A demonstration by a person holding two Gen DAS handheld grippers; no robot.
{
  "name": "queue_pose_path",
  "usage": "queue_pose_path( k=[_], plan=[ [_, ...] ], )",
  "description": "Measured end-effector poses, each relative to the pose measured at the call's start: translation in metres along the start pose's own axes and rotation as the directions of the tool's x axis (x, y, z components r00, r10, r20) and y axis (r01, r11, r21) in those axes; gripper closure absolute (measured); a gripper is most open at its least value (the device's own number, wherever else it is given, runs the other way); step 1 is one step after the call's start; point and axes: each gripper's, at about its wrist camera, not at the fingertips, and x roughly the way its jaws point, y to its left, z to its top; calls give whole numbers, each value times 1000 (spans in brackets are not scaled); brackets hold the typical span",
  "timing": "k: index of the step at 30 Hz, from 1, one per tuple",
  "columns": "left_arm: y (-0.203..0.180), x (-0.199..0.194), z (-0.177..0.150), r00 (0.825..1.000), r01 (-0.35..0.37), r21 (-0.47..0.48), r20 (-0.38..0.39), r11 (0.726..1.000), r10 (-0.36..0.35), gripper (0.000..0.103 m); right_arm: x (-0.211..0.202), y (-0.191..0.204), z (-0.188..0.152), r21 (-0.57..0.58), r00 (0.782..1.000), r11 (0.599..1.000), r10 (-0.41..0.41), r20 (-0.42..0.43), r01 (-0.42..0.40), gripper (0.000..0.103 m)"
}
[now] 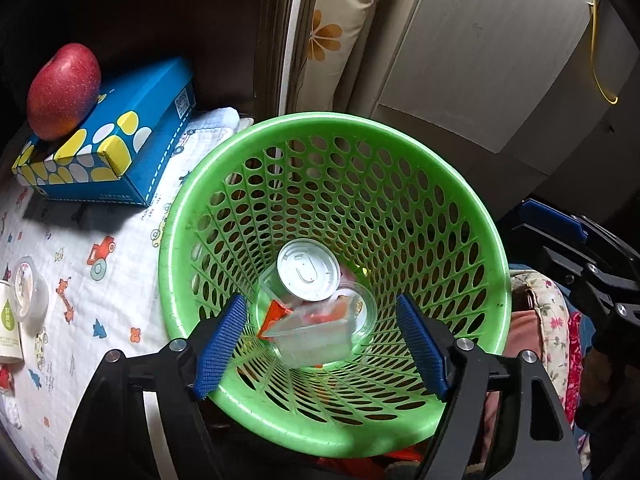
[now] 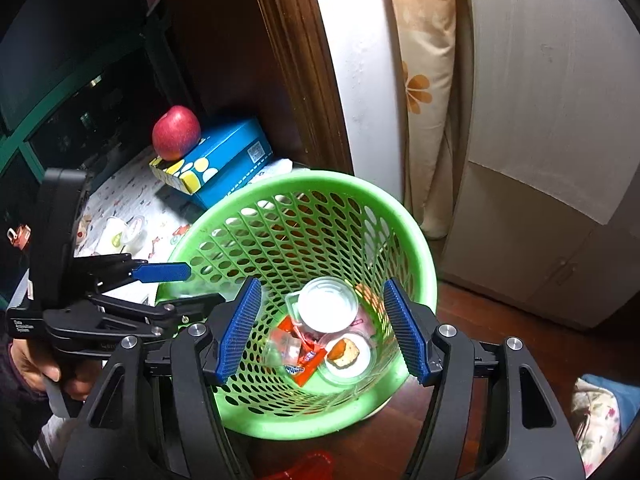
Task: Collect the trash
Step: 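Release the clear box and orange piece into the basket with both tools, then move both open tools back over the table toward the foam block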
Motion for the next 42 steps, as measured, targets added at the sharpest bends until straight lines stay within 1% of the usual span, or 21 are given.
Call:
queue_pose_path(
  k=[3,8,9,13,18,21,24,27,29,32,34,37,39,40,42],
  plan=[
    [-1,-4,-3,1000,2,3,8,1000,-2,29,-2,0,0,7,1000,1000,7,2,-7,39],
    [11,-25,-12,999,-34,-27,39,999,35,29,-2,11,1,-7,999,999,38,4,-38,38],
    [16,-29,-15,998,-46,-35,47,998,47,29,-2,15,1,-14,999,999,47,3,-47,37],
    [39,-48,-27,992,-103,-83,67,991,108,29,2,32,3,-40,997,996,79,-6,-79,36],
    [76,-74,-49,979,-165,-176,90,970,183,27,11,63,7,-86,993,989,118,-21,-119,33],
    [103,-88,-64,967,-213,-239,89,947,240,27,19,83,10,-112,989,983,144,-35,-147,32],
    [133,-103,-81,951,-258,-310,83,915,297,27,28,103,11,-132,984,976,169,-53,-174,31],
    [166,-118,-97,932,-303,-383,73,873,356,27,36,124,12,-155,980,968,188,-68,-197,31],
    [189,-126,-109,916,-336,-432,56,837,396,27,41,137,12,-168,976,962,203,-80,-214,31],
    [223,-136,-126,893,-380,-482,29,789,448,27,50,157,13,-189,970,953,221,-98,-236,31],
    [244,-140,-137,881,-406,-500,7,765,473,27,54,169,14,-202,967,947,231,-108,-249,31],
    [275,-145,-155,865,-443,-509,-28,738,500,27,60,188,14,-219,960,937,252,-120,-273,31],
    [292,-146,-163,869,-441,-508,-35,740,494,27,64,201,15,-229,955,929,266,-131,-290,31],
    [303,-145,-168,866,-451,-508,-48,734,498,27,65,206,16,-234,953,926,271,-136,-297,31],
    [316,-143,-174,868,-451,-505,-59,736,492,27,70,220,16,-249,949,917,281,-146,-310,31]
  ],
)
